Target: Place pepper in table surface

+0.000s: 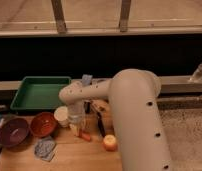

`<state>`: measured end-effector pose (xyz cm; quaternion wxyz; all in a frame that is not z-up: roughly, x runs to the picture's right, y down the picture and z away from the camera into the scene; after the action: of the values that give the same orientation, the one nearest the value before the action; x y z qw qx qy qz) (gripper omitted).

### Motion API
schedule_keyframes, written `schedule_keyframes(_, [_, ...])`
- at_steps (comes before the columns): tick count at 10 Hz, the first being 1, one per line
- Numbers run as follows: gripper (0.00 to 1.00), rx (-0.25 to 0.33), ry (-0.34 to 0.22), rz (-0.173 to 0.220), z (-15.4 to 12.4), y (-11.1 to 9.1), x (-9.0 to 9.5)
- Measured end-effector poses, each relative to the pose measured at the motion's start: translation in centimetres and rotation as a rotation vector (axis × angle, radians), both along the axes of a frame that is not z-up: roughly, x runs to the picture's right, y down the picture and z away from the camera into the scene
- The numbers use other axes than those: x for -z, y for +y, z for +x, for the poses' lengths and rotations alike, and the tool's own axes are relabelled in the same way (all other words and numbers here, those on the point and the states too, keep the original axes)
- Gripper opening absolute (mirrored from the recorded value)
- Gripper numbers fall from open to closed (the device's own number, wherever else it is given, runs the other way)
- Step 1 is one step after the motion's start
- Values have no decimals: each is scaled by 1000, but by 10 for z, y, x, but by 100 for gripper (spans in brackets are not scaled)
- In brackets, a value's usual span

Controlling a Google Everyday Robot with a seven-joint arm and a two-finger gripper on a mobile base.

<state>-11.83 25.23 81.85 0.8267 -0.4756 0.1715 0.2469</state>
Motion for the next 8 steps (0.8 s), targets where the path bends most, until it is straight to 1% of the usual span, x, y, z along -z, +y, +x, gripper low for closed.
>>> schedule_keyframes(1, [0, -8, 5, 3, -4, 2, -4])
schedule_keyframes(4, [0, -1, -1, -2, -2, 1, 2])
schedule_keyframes(7, [0, 2, -2, -3, -3, 1, 3])
schedule_keyframes(8, [0, -14, 2, 20, 0, -4, 5])
